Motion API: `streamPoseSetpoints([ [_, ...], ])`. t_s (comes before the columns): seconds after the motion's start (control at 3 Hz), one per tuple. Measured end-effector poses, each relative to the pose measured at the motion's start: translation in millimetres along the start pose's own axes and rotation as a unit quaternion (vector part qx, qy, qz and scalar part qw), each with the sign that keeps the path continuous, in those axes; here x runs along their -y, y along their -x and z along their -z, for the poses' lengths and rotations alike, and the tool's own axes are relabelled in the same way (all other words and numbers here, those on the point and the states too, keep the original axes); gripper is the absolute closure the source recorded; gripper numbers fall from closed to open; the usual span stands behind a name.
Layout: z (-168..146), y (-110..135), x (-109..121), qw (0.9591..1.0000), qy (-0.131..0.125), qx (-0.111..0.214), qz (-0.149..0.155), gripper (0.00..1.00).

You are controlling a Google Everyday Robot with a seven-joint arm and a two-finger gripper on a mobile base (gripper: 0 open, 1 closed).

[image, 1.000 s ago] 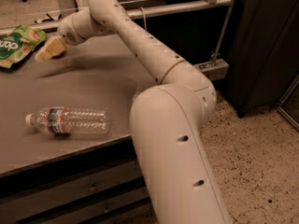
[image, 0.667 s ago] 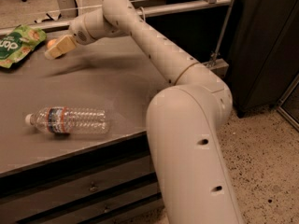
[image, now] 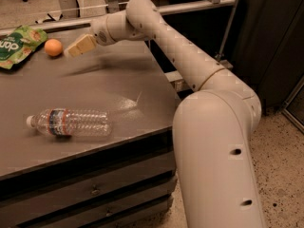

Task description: Move orange near green rice chip bag

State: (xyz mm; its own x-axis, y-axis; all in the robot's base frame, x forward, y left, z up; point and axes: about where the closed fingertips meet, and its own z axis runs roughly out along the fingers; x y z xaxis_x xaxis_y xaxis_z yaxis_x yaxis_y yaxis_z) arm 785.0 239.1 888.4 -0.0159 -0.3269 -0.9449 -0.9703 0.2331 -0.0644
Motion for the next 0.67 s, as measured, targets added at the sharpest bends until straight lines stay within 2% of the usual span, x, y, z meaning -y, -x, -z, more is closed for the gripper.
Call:
streamPoseSetpoints([
  [0.67,72,-21,25,0.9995,-0.022,0.021,-0.010,0.00],
])
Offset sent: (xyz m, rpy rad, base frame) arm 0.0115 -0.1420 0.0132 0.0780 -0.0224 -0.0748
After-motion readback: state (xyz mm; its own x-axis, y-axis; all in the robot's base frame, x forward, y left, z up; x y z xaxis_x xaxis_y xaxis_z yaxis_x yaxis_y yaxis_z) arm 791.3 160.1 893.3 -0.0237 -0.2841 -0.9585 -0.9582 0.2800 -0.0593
